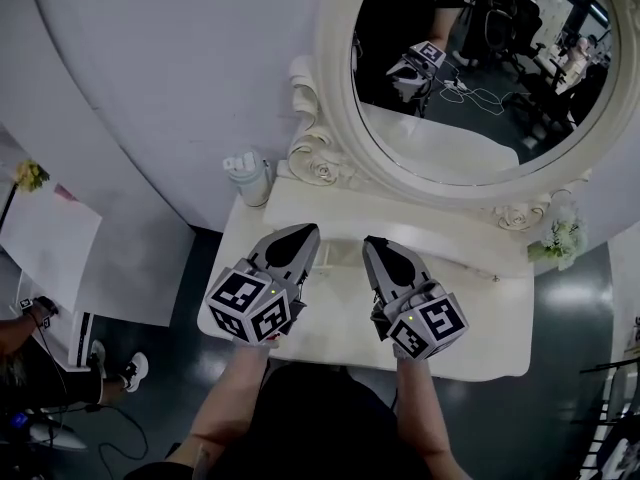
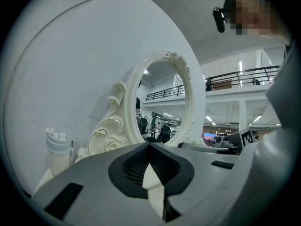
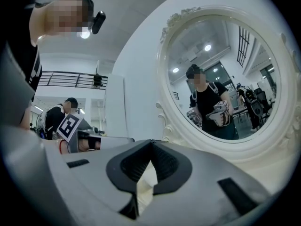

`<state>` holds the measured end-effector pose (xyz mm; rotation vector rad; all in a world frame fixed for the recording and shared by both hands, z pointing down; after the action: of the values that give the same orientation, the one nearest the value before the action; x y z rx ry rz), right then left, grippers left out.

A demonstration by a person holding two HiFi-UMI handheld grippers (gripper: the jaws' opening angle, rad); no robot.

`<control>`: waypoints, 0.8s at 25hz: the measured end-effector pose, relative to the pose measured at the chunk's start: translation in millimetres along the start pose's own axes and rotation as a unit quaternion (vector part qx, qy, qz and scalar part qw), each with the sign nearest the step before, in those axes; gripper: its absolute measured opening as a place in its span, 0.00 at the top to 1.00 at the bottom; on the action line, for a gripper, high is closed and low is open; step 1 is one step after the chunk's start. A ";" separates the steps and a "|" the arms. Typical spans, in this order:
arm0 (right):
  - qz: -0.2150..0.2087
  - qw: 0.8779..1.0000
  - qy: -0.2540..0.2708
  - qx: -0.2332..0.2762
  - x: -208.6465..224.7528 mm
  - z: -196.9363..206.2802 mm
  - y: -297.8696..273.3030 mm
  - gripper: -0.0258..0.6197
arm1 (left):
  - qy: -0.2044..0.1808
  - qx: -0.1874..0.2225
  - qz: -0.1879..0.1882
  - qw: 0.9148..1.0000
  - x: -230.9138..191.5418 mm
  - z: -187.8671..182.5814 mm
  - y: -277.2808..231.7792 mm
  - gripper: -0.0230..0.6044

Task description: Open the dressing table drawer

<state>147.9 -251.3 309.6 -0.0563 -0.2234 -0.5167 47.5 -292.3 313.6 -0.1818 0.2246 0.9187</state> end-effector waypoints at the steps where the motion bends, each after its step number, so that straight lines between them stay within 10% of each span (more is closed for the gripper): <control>1: -0.001 1.000 0.001 0.001 -0.4 -1.6 -0.6 0.96 | -0.001 0.002 0.000 1.000 -0.3 -1.9 0.1 0.96; 20: -0.007 1.000 0.007 0.008 -10.3 -14.4 -5.4 0.96 | 0.001 0.018 0.010 1.000 3.4 -16.7 5.0 0.96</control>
<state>139.4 -252.6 293.2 -0.0361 -0.2141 -0.5281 43.6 -290.8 296.3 -0.1472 0.2443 0.9343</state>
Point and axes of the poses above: the fingertips, and each gripper's own axes: y backward along the fingers, x to its right, z out of its underside, the point moved 2 cm from there along y, backward along the fingers, and after that the axes turned 2 degrees about -y, right-handed, at the moved point
